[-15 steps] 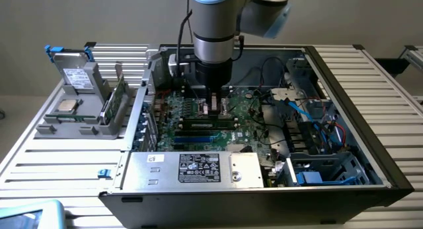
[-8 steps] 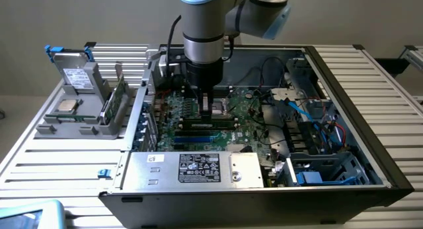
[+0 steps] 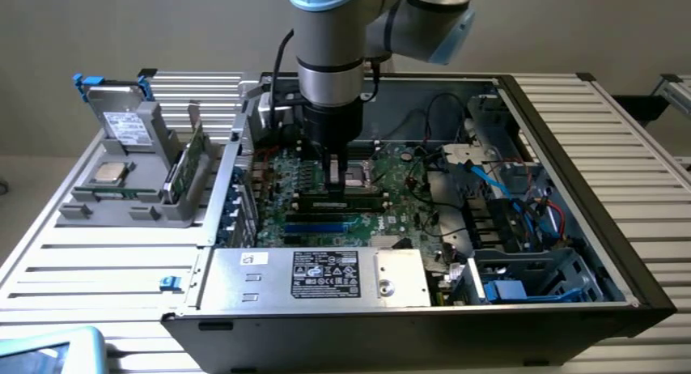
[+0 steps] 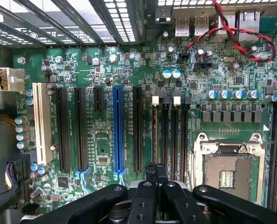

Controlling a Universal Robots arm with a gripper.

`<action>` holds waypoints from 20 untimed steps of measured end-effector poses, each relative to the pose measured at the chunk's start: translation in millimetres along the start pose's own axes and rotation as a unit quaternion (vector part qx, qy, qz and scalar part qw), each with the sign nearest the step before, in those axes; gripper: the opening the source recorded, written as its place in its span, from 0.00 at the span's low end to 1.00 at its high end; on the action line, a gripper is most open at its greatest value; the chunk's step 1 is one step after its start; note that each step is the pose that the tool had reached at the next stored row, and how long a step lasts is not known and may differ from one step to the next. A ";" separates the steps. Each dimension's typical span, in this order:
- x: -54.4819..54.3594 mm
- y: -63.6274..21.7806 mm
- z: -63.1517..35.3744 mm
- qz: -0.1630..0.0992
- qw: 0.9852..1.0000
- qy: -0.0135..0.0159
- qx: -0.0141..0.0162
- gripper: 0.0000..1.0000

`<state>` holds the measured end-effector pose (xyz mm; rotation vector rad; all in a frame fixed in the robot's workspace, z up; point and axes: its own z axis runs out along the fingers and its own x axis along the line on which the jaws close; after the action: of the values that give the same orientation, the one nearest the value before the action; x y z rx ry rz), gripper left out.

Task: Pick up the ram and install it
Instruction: 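Press down the ram until it locks into place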

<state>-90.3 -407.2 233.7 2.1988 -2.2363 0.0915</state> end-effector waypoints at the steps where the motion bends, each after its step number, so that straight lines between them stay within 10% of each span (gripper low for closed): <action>1: 0.0 0.2 0.4 0.000 1.000 0.000 0.000 0.11; 20: -0.1 1.7 1.1 0.000 1.000 0.008 0.000 0.11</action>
<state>-92.0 -407.1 232.5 2.1907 -2.2275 0.1099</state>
